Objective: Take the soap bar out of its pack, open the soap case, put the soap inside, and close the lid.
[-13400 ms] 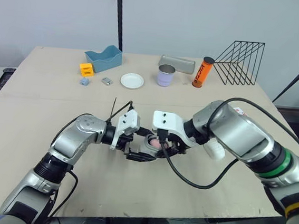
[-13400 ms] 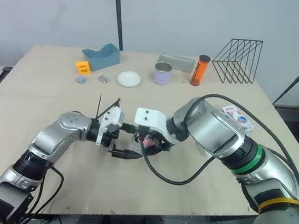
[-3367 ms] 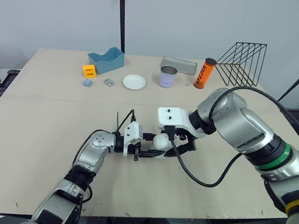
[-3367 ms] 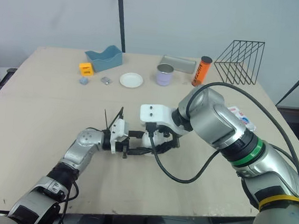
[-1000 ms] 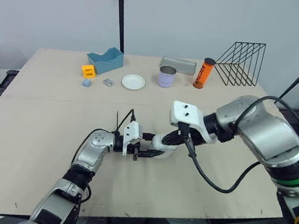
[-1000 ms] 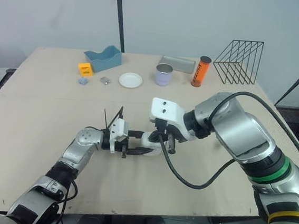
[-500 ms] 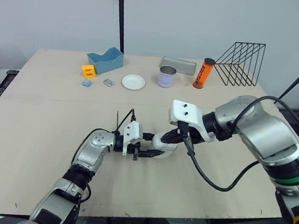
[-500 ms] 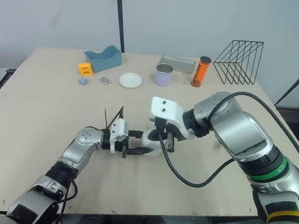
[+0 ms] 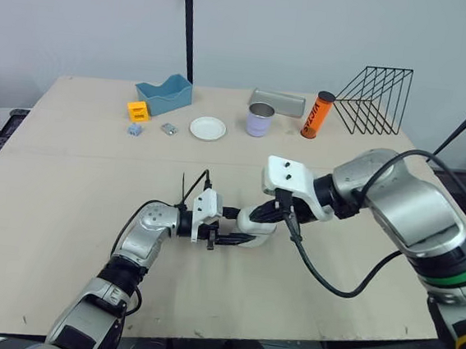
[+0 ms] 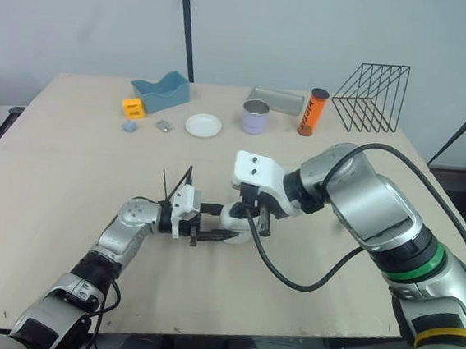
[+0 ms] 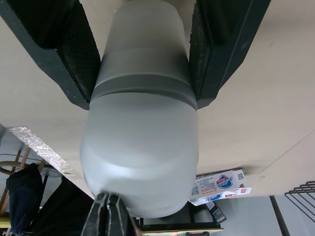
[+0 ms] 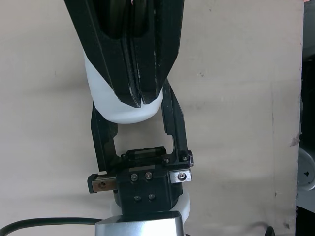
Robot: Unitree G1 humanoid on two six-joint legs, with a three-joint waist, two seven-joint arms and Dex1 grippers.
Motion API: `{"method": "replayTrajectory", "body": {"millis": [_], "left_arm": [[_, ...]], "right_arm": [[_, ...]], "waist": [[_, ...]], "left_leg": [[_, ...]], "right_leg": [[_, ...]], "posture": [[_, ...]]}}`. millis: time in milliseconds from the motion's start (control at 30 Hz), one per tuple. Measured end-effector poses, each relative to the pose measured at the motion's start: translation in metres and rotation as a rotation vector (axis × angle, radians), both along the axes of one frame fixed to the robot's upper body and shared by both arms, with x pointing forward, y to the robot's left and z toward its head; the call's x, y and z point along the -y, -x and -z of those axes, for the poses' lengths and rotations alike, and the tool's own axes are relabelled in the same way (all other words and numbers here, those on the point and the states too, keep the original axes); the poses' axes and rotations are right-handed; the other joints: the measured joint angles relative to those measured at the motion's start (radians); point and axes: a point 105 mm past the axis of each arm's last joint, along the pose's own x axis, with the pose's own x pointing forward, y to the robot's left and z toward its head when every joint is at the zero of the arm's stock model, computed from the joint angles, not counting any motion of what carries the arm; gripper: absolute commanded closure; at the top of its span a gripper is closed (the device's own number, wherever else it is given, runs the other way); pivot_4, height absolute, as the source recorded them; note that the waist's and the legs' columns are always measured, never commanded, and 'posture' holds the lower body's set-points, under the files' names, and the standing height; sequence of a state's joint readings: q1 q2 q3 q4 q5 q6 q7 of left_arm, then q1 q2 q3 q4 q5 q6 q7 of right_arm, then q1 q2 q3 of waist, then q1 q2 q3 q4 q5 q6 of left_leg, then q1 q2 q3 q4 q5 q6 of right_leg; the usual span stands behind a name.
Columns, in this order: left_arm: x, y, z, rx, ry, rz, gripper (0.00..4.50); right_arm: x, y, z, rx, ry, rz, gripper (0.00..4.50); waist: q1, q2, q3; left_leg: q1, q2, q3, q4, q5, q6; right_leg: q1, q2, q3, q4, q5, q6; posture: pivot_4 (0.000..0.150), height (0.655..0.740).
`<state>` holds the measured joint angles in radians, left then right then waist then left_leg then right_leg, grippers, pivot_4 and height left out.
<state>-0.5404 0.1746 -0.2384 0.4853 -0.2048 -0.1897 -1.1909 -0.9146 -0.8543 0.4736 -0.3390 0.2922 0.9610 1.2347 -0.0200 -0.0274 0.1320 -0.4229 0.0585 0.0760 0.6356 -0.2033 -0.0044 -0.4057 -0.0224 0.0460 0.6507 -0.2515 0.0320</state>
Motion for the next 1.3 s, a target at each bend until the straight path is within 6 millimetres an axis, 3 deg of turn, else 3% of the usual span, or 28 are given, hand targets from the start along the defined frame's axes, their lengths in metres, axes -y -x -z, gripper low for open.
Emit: {"method": "replayTrajectory", "body": {"millis": [900, 1033, 1100, 1200, 1300], "left_arm": [[0.000, -0.001, 0.002, -0.014, -0.005, -0.006, 2.51], [-0.001, 0.000, 0.001, -0.006, -0.004, -0.005, 2.51], [-0.001, 0.000, 0.000, -0.003, -0.005, -0.002, 2.51], [-0.001, 0.001, 0.001, 0.000, -0.004, 0.000, 2.51], [-0.001, 0.001, 0.001, 0.001, -0.005, 0.001, 2.51]], "right_arm": [[0.001, -0.011, 0.002, -0.030, -0.034, 0.061, 4.48], [0.004, -0.018, -0.013, -0.047, -0.115, 0.131, 4.48], [0.001, -0.016, -0.038, -0.012, -0.209, 0.115, 4.48], [0.003, -0.008, -0.071, 0.057, -0.299, 0.090, 3.73], [0.016, 0.000, -0.077, 0.067, -0.322, 0.103, 2.55]], "waist": [[0.000, -0.005, -0.006], [0.000, -0.004, -0.006], [0.000, -0.004, -0.005], [0.002, -0.004, -0.005], [0.002, -0.004, -0.005]], "left_leg": [[0.000, 0.000, 0.000, 0.000, 0.000, 0.000], [-0.001, 0.000, 0.000, -0.001, 0.000, 0.000], [-0.001, 0.000, -0.001, -0.002, 0.000, 0.001], [-0.001, 0.000, -0.001, -0.002, -0.001, 0.001], [-0.001, 0.000, -0.001, -0.002, -0.001, 0.000]], "right_leg": [[0.000, 0.000, -0.001, 0.000, -0.001, -0.002], [-0.001, 0.000, 0.000, 0.000, -0.001, -0.001], [-0.001, 0.000, 0.000, 0.000, -0.001, -0.001], [0.000, 0.000, -0.001, 0.000, -0.001, -0.001], [0.000, -0.001, -0.001, -0.001, -0.001, -0.001]], "posture": [[0.150, 0.7393], [0.150, 0.7393], [0.150, 0.7393], [0.150, 0.7393], [0.150, 0.7393]]}}
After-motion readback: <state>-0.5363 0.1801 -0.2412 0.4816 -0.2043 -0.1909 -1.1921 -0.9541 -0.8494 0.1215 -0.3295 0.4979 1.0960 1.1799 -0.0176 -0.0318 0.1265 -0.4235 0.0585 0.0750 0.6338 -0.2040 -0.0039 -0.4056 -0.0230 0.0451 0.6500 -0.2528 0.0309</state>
